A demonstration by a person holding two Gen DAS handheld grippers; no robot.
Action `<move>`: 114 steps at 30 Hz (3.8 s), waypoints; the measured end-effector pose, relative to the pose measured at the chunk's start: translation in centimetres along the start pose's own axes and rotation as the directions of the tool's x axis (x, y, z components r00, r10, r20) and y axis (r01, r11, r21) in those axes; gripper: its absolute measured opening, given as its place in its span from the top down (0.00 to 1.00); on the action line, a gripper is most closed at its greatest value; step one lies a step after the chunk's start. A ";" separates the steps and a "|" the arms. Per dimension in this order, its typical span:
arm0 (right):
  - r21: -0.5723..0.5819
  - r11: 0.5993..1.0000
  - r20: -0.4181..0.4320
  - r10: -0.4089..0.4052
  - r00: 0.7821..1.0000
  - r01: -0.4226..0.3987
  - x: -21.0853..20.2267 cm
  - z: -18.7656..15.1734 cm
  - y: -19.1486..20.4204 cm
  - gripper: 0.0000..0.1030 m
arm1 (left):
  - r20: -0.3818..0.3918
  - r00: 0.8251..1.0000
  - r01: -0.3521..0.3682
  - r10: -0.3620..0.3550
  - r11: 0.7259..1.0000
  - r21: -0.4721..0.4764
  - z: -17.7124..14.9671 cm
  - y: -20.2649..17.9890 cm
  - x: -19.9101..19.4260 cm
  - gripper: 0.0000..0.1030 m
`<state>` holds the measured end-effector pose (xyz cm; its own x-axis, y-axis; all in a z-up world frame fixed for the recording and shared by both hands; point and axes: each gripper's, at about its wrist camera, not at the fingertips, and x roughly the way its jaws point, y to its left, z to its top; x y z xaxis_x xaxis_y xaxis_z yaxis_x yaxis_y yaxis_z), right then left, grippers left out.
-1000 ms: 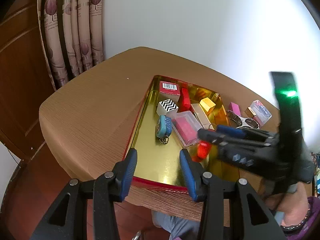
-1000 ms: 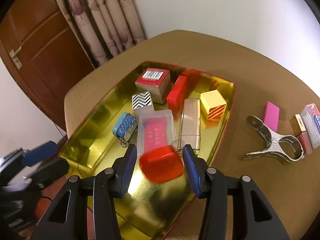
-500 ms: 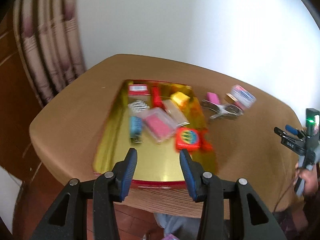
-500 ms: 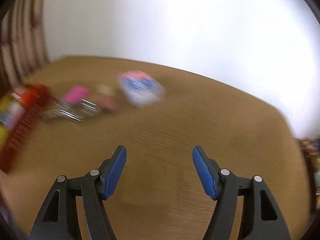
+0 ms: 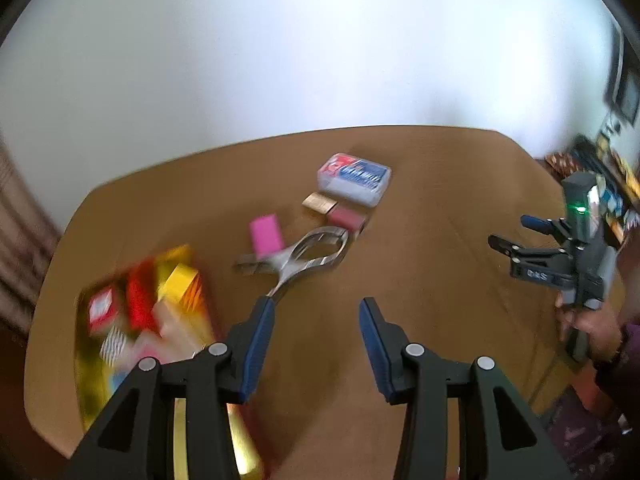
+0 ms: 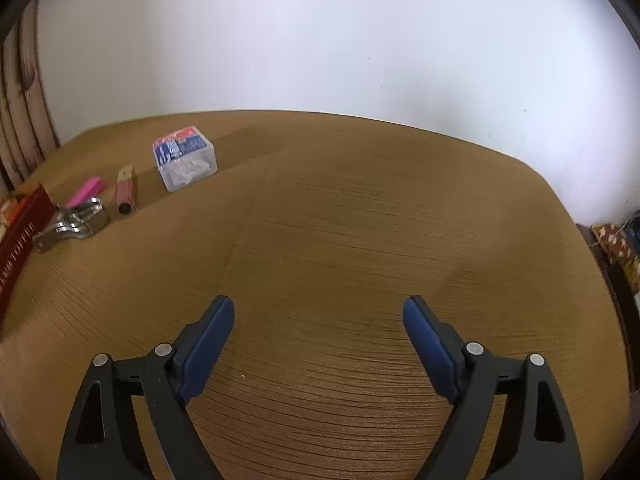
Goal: Organize rigid objects
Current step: 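Move the left tool to the metal clip and grasp it, then carry the metal clip toward the tin with the left tool while the right tool grasps the lipstick, then lower the metal clip into the tin and open the left tool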
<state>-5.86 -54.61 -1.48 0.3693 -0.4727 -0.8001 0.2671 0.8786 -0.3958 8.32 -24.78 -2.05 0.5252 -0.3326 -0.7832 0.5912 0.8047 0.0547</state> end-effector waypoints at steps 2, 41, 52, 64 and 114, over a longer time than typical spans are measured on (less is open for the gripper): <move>0.025 0.999 0.001 0.024 1.000 -0.024 0.2 0.0 -0.4 0.18 | -0.022 1.000 -0.001 0.002 0.999 0.044 1.3 -0.8 1.8 0.56; 0.065 0.988 -0.041 0.142 0.989 -0.139 0.8 -0.3 -0.9 0.13 | -0.319 0.936 0.124 -0.148 0.988 -0.095 2.2 -0.3 14.2 0.95; 0.009 0.977 -0.026 0.214 0.977 -0.213 0.3 -0.1 0.1 0.12 | -0.184 0.962 0.120 -0.202 0.918 -0.379 -3.1 -1.7 7.1 0.96; -0.145 0.862 -0.091 0.477 0.874 -0.486 2.4 5.8 11.3 0.23 | -0.092 0.974 0.145 -0.209 0.877 -0.459 -5.2 -0.5 1.9 0.96; 0.006 0.861 -0.166 0.502 0.849 -0.509 -2.0 4.5 12.3 0.82 | -0.076 0.990 -0.139 0.116 0.776 -0.615 -7.4 19.7 0.8 0.94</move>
<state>0.68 -43.21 -2.70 0.3002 0.0515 -0.9525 0.0471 0.9965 0.0687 15.80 -5.54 -6.17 0.5423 -0.1982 -0.8164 0.0094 0.9731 -0.2300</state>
